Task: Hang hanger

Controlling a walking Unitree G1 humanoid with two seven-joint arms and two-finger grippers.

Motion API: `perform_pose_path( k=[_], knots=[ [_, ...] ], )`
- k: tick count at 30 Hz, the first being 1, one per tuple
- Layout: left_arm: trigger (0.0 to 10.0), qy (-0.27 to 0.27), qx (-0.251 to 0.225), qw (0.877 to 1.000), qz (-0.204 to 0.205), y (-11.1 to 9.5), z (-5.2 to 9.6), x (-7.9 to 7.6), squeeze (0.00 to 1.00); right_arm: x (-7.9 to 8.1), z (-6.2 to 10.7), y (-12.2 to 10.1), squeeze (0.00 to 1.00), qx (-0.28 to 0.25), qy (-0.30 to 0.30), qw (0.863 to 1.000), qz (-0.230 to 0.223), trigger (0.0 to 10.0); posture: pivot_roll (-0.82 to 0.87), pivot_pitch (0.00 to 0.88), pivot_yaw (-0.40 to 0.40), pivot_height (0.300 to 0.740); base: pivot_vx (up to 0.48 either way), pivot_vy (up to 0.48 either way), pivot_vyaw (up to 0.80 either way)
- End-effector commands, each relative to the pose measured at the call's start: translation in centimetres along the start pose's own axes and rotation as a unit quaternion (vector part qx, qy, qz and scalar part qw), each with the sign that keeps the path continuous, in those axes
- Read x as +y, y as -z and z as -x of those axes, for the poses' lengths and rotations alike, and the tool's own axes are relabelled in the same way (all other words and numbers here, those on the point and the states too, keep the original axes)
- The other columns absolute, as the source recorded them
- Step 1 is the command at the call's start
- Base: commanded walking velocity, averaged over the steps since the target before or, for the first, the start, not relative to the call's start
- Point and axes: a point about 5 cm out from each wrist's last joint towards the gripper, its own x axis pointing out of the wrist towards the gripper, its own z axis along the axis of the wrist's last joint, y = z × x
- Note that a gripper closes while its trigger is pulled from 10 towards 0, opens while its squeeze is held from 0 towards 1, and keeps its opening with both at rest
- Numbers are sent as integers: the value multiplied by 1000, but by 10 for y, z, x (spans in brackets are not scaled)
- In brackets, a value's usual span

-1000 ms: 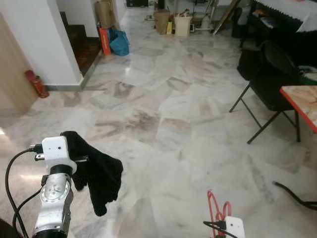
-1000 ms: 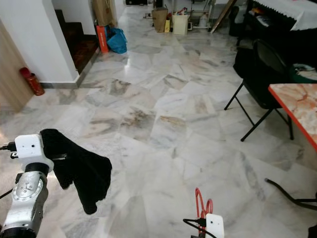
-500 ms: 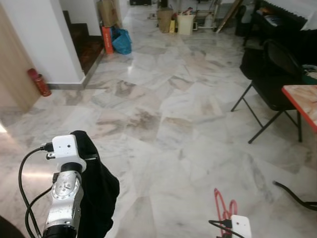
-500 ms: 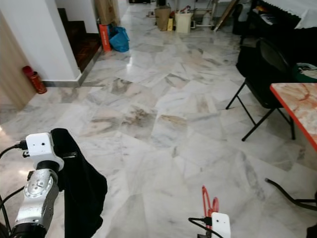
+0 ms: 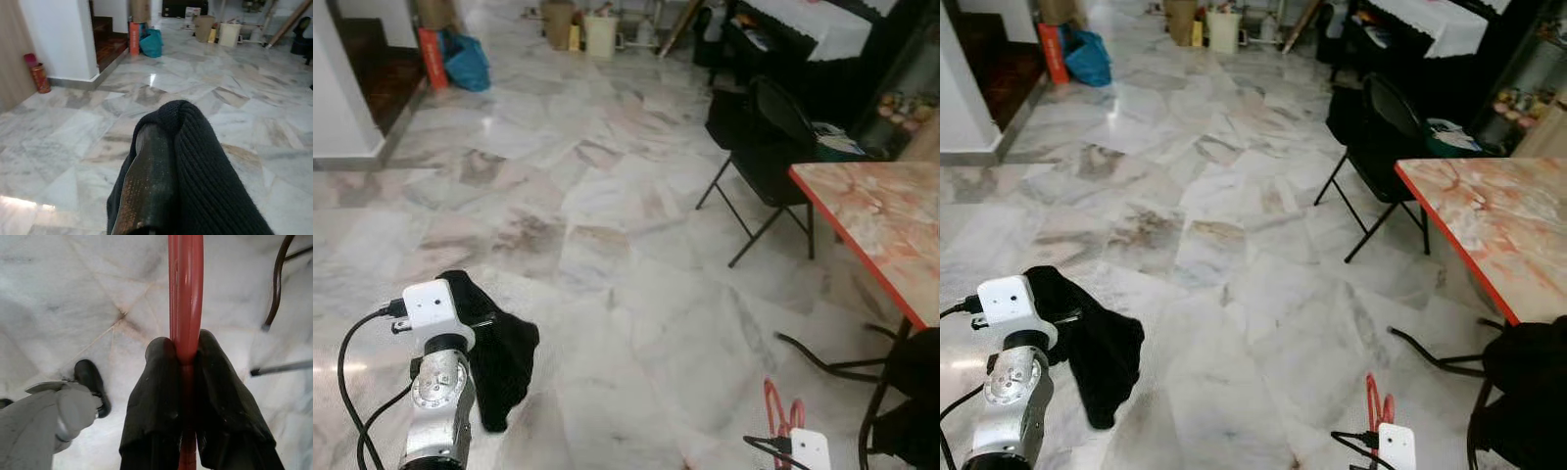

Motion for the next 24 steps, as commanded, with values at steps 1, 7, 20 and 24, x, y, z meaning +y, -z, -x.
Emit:
perform_pose_path(
  k=[1,7,20,24],
  knots=[
    [10000,7,-26,1000,-13,-11,-4,-1,0,-7,1,4,0,1,14,1000,-14,10000,-79,0,-66,740,0,-274,-800],
    [10000,12,-39,999,-17,-21,-8,3,0,0,1,9,0,7,5,1000,-13,10000,-66,0,-33,740,0,-150,-800],
    [10000,45,-54,996,-47,-37,-18,0,0,12,1,9,0,5,0,1000,-31,10000,-36,0,2,740,0,0,-677],
    [10000,46,-53,996,-50,-37,-16,4,0,14,1,8,0,4,-3,1000,-31,10000,-31,0,12,740,0,0,0]
  ],
)
